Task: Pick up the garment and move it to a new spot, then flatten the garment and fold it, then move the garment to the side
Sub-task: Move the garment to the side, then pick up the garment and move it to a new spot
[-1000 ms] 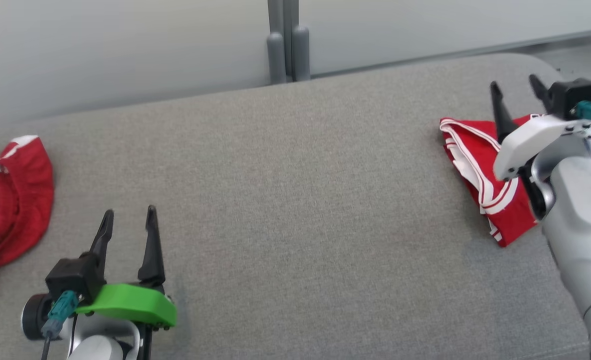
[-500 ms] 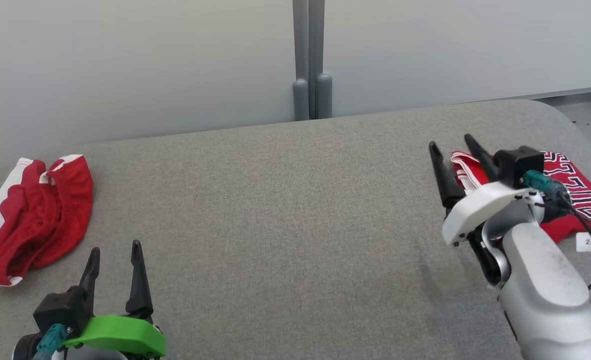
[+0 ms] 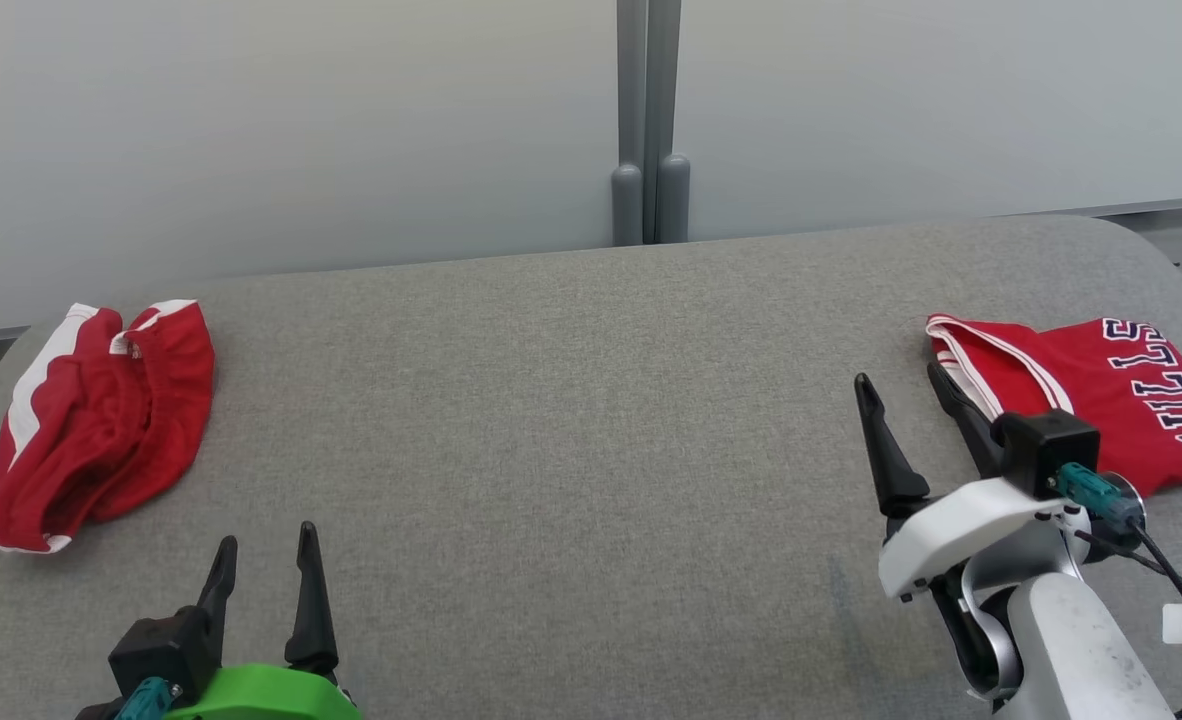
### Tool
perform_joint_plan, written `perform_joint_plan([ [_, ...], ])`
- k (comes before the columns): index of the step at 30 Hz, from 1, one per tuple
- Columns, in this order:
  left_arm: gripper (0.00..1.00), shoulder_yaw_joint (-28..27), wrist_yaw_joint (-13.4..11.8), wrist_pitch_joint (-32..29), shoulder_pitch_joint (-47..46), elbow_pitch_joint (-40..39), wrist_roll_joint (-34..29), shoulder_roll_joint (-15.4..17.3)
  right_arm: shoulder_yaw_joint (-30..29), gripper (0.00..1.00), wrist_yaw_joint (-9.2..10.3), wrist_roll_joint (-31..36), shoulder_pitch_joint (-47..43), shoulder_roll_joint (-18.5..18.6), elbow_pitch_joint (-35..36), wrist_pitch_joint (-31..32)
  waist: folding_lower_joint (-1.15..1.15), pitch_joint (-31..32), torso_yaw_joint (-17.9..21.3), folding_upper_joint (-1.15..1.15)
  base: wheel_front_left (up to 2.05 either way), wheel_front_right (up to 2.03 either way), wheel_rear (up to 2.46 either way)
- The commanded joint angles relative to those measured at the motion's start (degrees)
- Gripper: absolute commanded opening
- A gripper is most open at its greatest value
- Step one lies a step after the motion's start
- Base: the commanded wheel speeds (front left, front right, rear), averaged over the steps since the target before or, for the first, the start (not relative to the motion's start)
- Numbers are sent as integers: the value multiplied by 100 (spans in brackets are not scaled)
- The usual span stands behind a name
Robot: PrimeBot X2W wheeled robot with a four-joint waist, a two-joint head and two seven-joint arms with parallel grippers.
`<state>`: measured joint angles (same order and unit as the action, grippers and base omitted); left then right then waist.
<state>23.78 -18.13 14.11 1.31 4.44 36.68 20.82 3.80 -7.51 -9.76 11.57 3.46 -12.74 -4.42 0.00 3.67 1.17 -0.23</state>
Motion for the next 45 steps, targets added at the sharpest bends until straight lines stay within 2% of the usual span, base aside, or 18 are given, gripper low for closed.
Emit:
perform_joint_plan([
  [1,100,5,44,7,34,40,-19,-13,-53,100,4,60,-135,-9,139,43,0,0,-38,23,0,0,0],
  [7,100,67,76,35,76,141,-30,-84,-259,100,4,227,-628,-50,700,143,0,12,-124,23,0,0,0],
  [15,100,107,117,64,75,225,-47,-174,-244,100,4,-94,-1067,-48,1008,79,0,-7,-197,23,0,0,0],
  [26,100,126,115,68,84,235,-72,-188,-233,100,3,-311,-1203,-49,925,-28,0,-38,-209,23,0,0,0],
  [45,100,161,139,83,43,257,-71,-182,-195,100,3,-262,-1161,-49,829,-46,0,-30,-256,23,0,0,0],
])
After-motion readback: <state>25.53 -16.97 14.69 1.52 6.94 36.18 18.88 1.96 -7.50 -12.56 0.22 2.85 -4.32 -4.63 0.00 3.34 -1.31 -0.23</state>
